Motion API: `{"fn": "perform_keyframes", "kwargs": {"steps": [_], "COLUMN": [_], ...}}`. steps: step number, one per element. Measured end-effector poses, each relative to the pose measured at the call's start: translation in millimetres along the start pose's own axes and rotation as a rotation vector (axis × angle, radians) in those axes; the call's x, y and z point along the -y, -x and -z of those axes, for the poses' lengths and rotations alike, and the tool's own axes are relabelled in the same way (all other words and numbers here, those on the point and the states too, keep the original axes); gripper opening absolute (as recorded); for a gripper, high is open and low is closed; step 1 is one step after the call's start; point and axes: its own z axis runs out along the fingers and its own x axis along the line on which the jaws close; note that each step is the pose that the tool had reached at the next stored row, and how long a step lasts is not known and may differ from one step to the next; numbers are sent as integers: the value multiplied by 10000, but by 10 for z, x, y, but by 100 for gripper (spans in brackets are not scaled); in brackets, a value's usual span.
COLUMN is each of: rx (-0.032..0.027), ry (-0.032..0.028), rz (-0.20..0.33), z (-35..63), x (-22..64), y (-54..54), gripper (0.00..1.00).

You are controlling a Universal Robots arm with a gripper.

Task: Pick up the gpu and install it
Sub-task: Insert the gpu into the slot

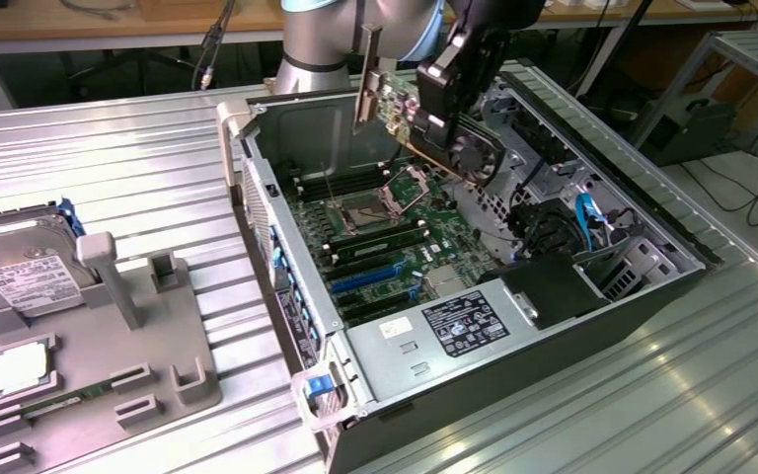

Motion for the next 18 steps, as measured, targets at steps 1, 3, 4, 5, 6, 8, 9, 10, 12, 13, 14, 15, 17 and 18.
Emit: {"fn": "perform_keyframes", "kwargs": {"steps": [1,3,4,5,6,8,9,10,12,13,14,15,17,18], "rx": [-4,-10,-15,-19,-21,-27,-31,-35,-43,-46,-51,-54,-61,-65], "ry": [0,3,3,4,6,7,8,9,12,12,13,15,16,17], "rz": [99,322,436,539,631,812,929,1032,1272,1370,1486,1600,1813,1923], "z": [0,0,0,0,0,0,0,0,0,0,0,0,0,0], "x": [0,0,0,0,0,0,0,0,0,0,0,0,0,0], "y": [0,0,0,0,0,0,0,0,0,0,0,0,0,0], "gripper": [28,28,28,28,28,28,28,28,28,28,28,28,28,28]}}
